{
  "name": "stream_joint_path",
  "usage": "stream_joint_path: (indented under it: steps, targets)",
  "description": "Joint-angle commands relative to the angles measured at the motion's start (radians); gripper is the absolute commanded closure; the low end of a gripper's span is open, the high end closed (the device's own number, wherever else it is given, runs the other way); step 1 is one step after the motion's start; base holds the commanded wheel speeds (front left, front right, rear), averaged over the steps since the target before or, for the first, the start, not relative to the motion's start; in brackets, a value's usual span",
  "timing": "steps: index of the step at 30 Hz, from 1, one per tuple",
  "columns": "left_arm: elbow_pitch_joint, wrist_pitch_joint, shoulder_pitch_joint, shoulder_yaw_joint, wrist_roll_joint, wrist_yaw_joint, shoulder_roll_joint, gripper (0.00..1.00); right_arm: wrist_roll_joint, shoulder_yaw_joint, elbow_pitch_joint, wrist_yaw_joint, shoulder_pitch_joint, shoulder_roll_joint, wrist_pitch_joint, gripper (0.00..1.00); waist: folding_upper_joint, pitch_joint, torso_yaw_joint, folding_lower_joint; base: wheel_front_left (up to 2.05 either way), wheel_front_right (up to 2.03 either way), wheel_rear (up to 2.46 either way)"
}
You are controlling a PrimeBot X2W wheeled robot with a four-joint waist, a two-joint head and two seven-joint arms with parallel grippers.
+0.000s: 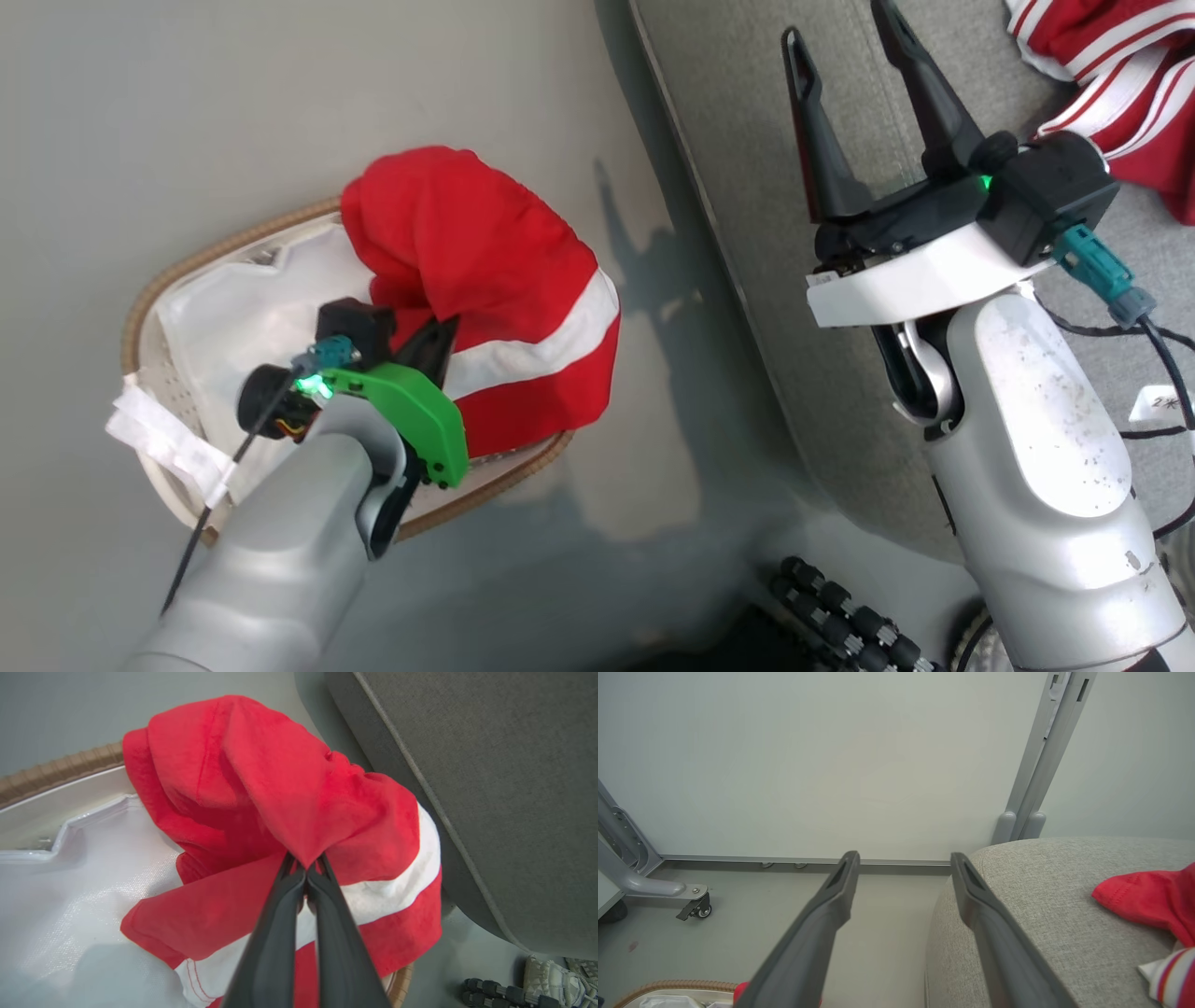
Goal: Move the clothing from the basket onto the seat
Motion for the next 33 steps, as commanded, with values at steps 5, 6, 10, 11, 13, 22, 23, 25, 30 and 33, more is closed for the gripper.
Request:
stream_joint_path:
  steps: [5,6,10,11,13,22,23,25,30,33]
  targets:
    - [-0.063,-0.003,0.083,0.051,0.059,-0.003,-0.019,1.00,-0.022,-0.004,0.046,-0.001,0.051,-0.004,0.000,0.00,0.0000,-0.173,0.087,0.0000,0.00,0.00,0.00]
    - [-0.073,-0.003,0.095,0.064,0.070,-0.003,-0.022,1.00,-0.026,-0.003,0.053,-0.001,0.059,-0.004,0.000,0.00,0.0000,-0.190,0.095,0.0000,0.00,0.00,0.00]
    - [-0.123,-0.002,0.156,0.123,0.131,-0.003,-0.037,1.00,-0.041,-0.008,0.085,-0.001,0.102,-0.004,0.000,0.00,0.0000,-0.271,0.136,0.0000,0.00,0.00,0.00]
    - [-0.136,-0.002,0.173,0.128,0.163,-0.003,-0.037,1.00,-0.044,-0.010,0.093,-0.001,0.115,-0.005,0.000,0.00,0.0000,-0.293,0.147,0.0000,0.00,0.00,0.00]
    - [-0.169,-0.002,0.212,0.149,0.196,-0.003,-0.040,1.00,-0.045,-0.016,0.108,-0.001,0.138,-0.005,0.000,0.00,0.0000,-0.334,0.166,0.0000,0.00,0.00,0.00]
    - [-0.316,-0.002,0.342,0.280,0.323,-0.003,-0.052,1.00,-0.039,-0.021,0.150,-0.001,0.238,-0.005,0.000,0.00,0.0000,-0.472,0.228,0.0000,0.00,0.00,0.00]
    - [-0.341,-0.002,0.359,0.301,0.344,-0.003,-0.054,1.00,-0.038,-0.020,0.155,-0.001,0.251,-0.005,0.000,0.00,0.0000,-0.488,0.236,0.0000,0.00,0.00,0.00]
    - [-0.377,-0.002,0.386,0.333,0.354,-0.003,-0.066,1.00,-0.035,-0.020,0.163,-0.001,0.271,-0.004,0.000,0.00,0.0000,-0.516,0.248,0.0000,0.00,0.00,0.00]
    - [-0.461,-0.002,0.430,0.390,0.391,-0.003,-0.080,1.00,-0.025,-0.021,0.177,-0.001,0.318,-0.004,0.000,0.00,0.0000,-0.571,0.270,0.0000,0.00,0.00,0.00]
    - [-0.507,-0.002,0.447,0.421,0.402,-0.003,-0.088,1.00,-0.020,-0.021,0.184,-0.001,0.339,-0.004,0.000,0.00,0.0000,-0.596,0.280,0.0000,0.00,0.00,0.00]
